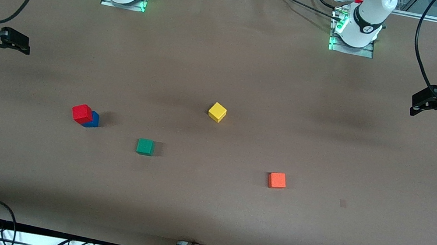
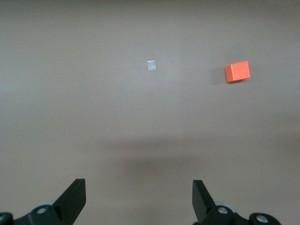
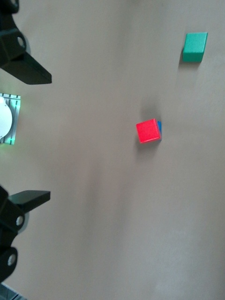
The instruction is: Pass red block to right arm, stack on blue
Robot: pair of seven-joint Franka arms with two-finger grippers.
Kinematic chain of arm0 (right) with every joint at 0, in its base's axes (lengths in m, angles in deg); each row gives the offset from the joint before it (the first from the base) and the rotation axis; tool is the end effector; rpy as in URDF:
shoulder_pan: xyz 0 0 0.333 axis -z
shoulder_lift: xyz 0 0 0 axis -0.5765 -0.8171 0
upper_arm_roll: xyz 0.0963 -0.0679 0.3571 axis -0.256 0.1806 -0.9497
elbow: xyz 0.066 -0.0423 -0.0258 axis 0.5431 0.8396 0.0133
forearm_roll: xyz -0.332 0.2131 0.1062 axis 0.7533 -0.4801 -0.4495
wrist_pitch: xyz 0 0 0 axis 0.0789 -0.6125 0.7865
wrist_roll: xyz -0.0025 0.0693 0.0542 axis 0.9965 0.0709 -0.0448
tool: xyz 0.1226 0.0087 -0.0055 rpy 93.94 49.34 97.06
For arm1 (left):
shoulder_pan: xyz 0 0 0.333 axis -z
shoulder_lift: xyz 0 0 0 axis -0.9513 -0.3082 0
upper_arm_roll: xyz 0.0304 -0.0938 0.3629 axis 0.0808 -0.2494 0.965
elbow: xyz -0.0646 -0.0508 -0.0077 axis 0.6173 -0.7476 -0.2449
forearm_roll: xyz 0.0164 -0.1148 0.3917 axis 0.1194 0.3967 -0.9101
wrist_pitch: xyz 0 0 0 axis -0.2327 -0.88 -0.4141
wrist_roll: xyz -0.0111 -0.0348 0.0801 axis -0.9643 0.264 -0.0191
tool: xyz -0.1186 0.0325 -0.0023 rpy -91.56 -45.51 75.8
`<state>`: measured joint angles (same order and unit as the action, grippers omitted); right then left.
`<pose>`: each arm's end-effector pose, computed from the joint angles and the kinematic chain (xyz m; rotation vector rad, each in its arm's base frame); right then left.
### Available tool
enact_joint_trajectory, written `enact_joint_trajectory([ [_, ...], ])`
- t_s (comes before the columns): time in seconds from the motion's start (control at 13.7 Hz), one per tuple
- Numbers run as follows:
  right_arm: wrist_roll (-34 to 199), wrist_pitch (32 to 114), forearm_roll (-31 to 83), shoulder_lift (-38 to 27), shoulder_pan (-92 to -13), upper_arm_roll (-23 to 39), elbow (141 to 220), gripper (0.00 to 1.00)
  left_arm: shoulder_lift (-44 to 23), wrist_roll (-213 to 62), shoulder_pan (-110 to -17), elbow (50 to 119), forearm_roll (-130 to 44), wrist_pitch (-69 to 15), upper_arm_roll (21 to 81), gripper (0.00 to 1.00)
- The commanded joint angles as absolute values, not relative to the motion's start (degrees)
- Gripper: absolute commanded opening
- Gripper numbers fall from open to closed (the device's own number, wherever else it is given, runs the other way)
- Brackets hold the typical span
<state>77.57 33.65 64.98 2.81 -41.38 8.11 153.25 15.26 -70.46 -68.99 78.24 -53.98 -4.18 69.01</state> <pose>0.6378 0.0100 0.6391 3.0623 0.2707 -0.3008 0.5753 -0.0275 0.6506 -3.1073 0.0473 -0.0287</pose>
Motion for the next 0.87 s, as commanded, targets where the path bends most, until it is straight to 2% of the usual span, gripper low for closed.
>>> enact_joint_trajectory([
  [0.0, 77.72, 34.36, 66.16, 8.31, -38.54, 5.07, 159.65, 1.00, 14.32, -69.92, -69.15, 76.43, -54.37, -3.04, 68.92, 1.00],
  [0.15, 77.36, 35.94, 66.15, 9.90, -37.58, 4.98, 161.24, 1.00, 14.32, -69.92, -69.15, 76.43, -54.37, -3.04, 68.92, 1.00],
  [0.36, 77.63, 36.29, 65.89, 16.31, -36.18, 4.98, 166.07, 1.00, 14.32, -69.92, -69.15, 76.52, -54.37, -3.04, 68.92, 1.00],
  [0.58, 77.28, 35.68, 65.89, 18.34, -35.47, 4.89, 166.08, 1.00, 14.41, -69.92, -69.15, 76.52, -54.37, -2.95, 68.92, 1.00],
  [0.8, 77.54, 32.88, 66.77, 18.43, -35.29, 2.08, 165.82, 1.00, 14.41, -69.92, -69.15, 76.52, -54.37, -2.95, 68.92, 1.00],
])
